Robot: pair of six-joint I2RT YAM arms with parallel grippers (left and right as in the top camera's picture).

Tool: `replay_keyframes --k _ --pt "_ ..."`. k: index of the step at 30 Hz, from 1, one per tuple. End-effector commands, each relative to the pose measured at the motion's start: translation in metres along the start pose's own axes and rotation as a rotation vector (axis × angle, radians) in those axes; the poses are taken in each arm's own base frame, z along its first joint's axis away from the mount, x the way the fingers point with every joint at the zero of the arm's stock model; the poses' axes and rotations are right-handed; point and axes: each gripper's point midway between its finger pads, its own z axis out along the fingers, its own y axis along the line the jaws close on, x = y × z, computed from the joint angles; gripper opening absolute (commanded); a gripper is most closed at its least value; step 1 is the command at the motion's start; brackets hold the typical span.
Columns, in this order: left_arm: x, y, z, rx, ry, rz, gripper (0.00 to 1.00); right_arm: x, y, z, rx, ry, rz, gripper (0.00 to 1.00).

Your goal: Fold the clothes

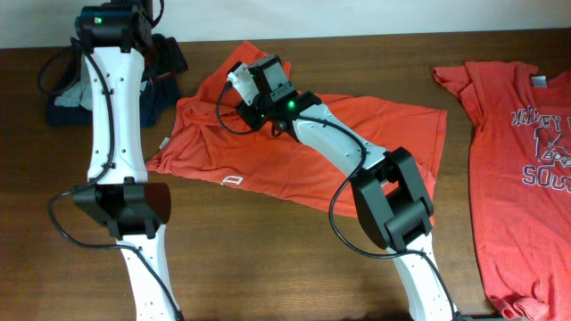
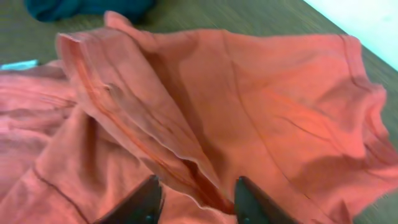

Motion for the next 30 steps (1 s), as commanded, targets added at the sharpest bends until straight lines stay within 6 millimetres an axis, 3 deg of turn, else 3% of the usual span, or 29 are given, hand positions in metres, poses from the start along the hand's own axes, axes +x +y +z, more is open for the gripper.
replay_keyframes --k 1,8,19,25,30 --pt "-0.001 -0.001 -0.002 0.009 -0.003 -0.004 0.99 -0.036 0.018 -0.021 -0.076 -0.085 0.03 0.29" --pt "-0.001 -0.001 -0.002 0.009 -0.004 -0.004 0.99 -0.024 0.049 -0.001 -0.128 -0.052 0.064 0.06" --pt "-0.001 -0.001 -0.002 0.009 -0.003 -0.004 0.99 -0.004 0.096 0.026 -0.197 -0.006 0.025 0.04" --pt "-0.001 -0.001 -0.002 0.009 -0.003 -0.004 0.99 0.008 0.096 0.038 -0.195 0.011 0.028 0.04" --pt "-0.001 -0.001 -0.002 0.009 -0.003 -0.004 0.99 0.006 0.094 0.044 -0.189 -0.014 0.023 0.04"
